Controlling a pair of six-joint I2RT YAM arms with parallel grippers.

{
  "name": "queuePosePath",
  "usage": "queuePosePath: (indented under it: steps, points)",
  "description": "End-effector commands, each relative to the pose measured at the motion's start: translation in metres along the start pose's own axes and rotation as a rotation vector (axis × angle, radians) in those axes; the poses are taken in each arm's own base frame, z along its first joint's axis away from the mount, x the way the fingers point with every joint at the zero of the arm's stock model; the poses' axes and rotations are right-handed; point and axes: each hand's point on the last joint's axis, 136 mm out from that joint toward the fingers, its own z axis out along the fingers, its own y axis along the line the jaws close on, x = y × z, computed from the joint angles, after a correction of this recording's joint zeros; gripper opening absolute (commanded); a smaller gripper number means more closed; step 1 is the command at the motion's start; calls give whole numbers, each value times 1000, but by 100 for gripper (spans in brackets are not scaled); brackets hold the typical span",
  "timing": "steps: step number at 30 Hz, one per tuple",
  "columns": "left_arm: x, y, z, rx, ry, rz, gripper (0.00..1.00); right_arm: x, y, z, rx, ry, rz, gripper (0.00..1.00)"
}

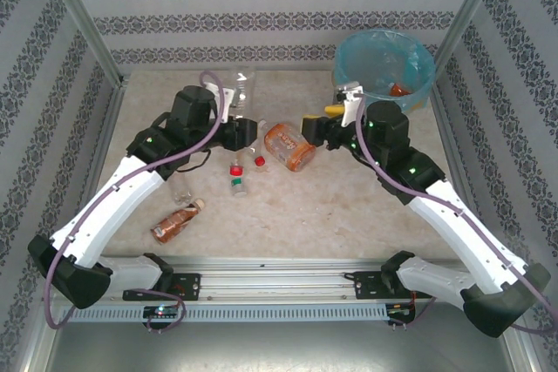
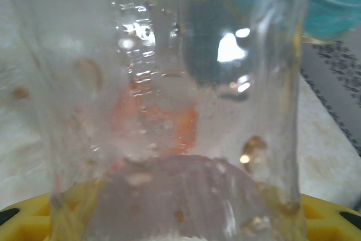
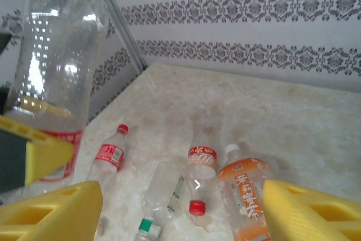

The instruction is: Put the plastic bottles in the bin

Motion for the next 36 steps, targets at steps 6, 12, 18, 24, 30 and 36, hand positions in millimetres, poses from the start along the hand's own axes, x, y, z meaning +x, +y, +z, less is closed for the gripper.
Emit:
queuePosePath:
  steps: [6,12,18,24,30,36]
  points:
    - [-27,-62,5,209,-125,135,56,-42,-3,-34,-75,-157,57,78]
    - [-27,-90,0,338,-203,216,56,-54,1,-54,-152,-208,69,80]
    - [-22,-104,-4,415,-234,254,55,-56,29,-59,-339,-196,59,81]
    - [-21,-120,-11,511,-267,276,55,-54,72,-61,-547,-153,3,86]
    - [-23,-141,-26,614,-306,328,53,-44,92,-47,-573,-106,-29,88]
    - [-15,-155,-39,694,-309,384,53,-44,94,-37,-572,-94,6,88]
